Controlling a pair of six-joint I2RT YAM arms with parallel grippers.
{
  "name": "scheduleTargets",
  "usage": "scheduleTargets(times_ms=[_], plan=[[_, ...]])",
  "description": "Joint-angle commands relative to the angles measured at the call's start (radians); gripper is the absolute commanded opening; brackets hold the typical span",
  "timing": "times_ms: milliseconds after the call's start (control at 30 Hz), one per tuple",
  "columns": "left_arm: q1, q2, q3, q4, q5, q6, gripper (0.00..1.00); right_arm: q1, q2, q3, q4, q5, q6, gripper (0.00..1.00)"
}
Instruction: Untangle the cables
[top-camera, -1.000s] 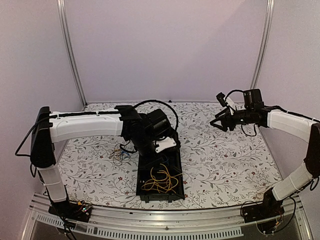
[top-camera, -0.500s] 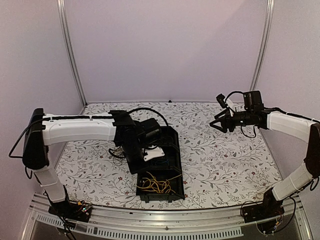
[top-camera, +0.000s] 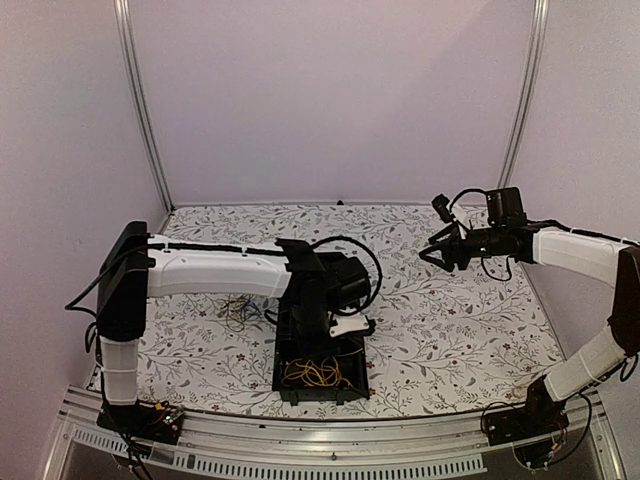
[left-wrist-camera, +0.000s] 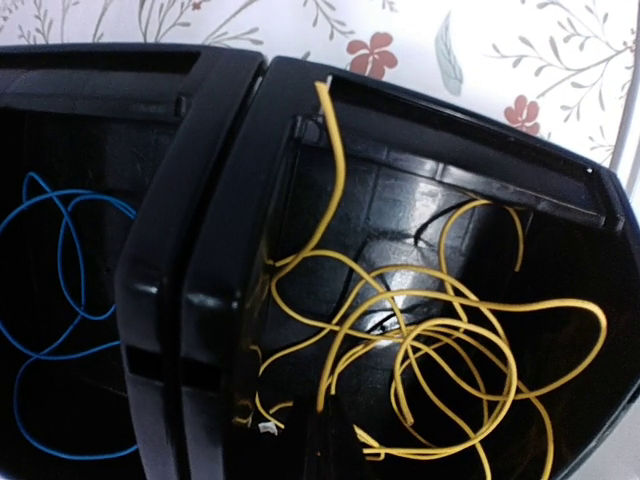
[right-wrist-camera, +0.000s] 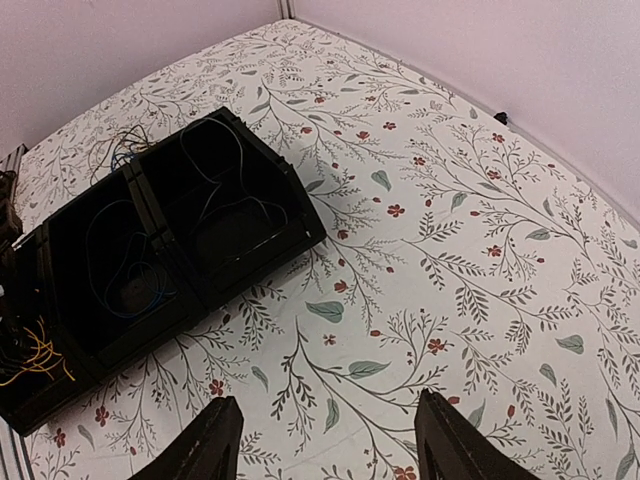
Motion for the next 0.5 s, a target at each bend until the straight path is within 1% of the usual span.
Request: scheduleTargets(times_ms=[0,67,167,267,400,467], plan=[[-0.026,0.000,0.006,0.016,0.001,0.013,0.01,-0.001,0.007,-0.010,0.029,-0.007,-0.012,0.63],[-0.032,-0.005,-0.007,0.016,-0.008,0.010,0.03,-0.001,0.016,-0.007,0.027,-0.013,-0.012,0.63],[-0.036,-0.029,-0.011,0.013,-0.052,-0.001,0.14,0.000,0.020,-0.006,0.026,-0.014,-0.012,0.63],[-0.034,-0.081,-0.007,0.012,-0.094,0.000,0.20,0.000,0.017,-0.008,0.026,-0.015,-0.010,0.63],[-0.029,-0.152,-0.015,0.001,-0.147,0.000,0.33,-0.001,0.015,-0.008,0.025,-0.011,-0.010,0.63],[-0.018,-0.194,-0.035,-0.002,-0.185,-0.010,0.37,0.000,0.015,-0.008,0.025,-0.010,-0.010,0.63]])
